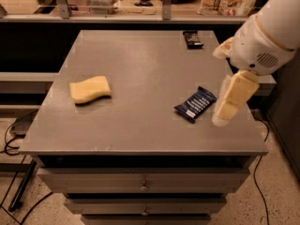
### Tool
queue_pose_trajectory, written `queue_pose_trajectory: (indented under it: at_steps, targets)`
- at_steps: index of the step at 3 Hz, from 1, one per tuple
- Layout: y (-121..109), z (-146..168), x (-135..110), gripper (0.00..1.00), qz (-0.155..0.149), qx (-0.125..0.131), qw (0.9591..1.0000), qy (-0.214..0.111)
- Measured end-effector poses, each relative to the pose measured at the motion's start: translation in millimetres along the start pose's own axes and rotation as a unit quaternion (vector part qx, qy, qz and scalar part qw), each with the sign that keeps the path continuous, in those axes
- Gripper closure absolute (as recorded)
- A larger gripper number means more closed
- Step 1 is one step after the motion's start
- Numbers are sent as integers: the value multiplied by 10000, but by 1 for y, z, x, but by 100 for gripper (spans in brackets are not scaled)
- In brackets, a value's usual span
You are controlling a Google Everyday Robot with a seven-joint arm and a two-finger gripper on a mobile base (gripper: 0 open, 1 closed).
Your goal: Pick sponge
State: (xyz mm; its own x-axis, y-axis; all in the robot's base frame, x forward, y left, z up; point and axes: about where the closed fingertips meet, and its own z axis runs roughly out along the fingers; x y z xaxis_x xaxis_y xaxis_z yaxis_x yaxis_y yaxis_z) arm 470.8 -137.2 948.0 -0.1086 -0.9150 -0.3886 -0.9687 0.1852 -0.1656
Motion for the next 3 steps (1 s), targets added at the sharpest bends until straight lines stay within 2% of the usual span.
queue_pose_trajectory:
  at_steps: [1, 2, 3]
  targets:
    - [-3, 27, -36, 0, -263, -143, 9991, -305]
    - [-9, 54, -79, 0, -575, -247, 9959, -654]
    - [-9, 54, -79, 0, -576, -248, 9959, -653]
